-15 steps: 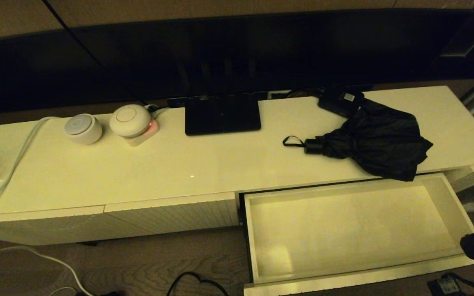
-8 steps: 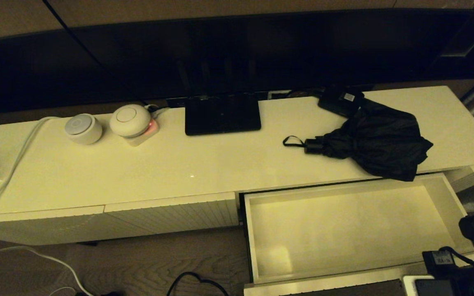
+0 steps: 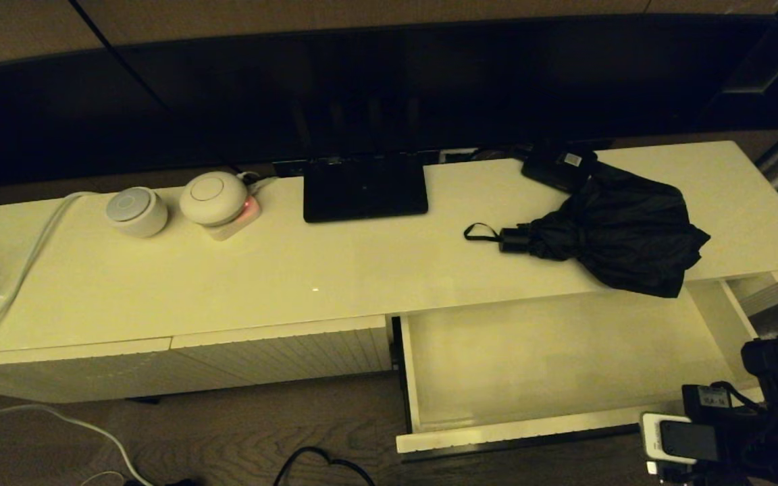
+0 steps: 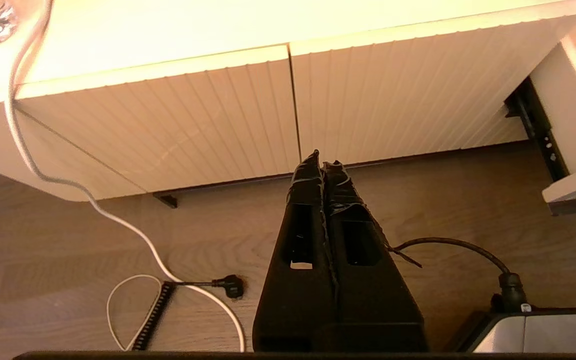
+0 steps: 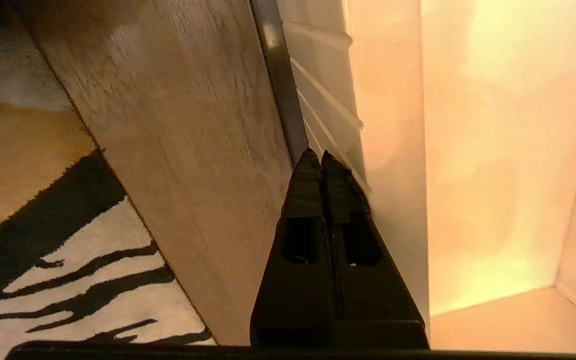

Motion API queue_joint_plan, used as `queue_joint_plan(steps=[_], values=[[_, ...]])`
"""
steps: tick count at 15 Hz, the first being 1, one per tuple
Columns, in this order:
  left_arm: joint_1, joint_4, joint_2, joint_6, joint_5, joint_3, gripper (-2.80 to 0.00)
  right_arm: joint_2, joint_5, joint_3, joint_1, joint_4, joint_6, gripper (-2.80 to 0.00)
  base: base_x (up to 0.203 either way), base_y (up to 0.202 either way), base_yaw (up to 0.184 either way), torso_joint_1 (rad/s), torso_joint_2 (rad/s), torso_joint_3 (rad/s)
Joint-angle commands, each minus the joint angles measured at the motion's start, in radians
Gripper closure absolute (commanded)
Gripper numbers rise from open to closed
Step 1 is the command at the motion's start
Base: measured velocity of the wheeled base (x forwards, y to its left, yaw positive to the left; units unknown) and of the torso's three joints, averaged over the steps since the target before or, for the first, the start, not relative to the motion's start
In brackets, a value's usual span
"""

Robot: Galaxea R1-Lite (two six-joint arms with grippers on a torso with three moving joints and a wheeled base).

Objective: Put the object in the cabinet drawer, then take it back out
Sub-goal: Close the drawer

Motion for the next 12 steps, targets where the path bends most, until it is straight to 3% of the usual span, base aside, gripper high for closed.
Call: queue_joint_plan(steps=[1, 7, 12], values=[[0.0, 0.0, 0.0, -0.001, 0.0, 0.003, 0.0, 0.057, 0.003, -0.036, 0.0, -0.064, -0.007, 0.0, 0.0, 0.0, 0.0, 0.0, 0.0, 0.0], [0.0, 0.0, 0.0, 0.0, 0.0, 0.003, 0.0, 0.137, 0.003, -0.108, 0.005, -0.202, -0.006, 0.0, 0.0, 0.0, 0.0, 0.0, 0.0, 0.0], [0.0, 0.0, 0.0, -0.001, 0.0, 0.003, 0.0, 0.19, 0.002, -0.22, 0.005, -0.206, -0.006, 0.0, 0.0, 0.0, 0.0, 0.0, 0.0, 0.0]])
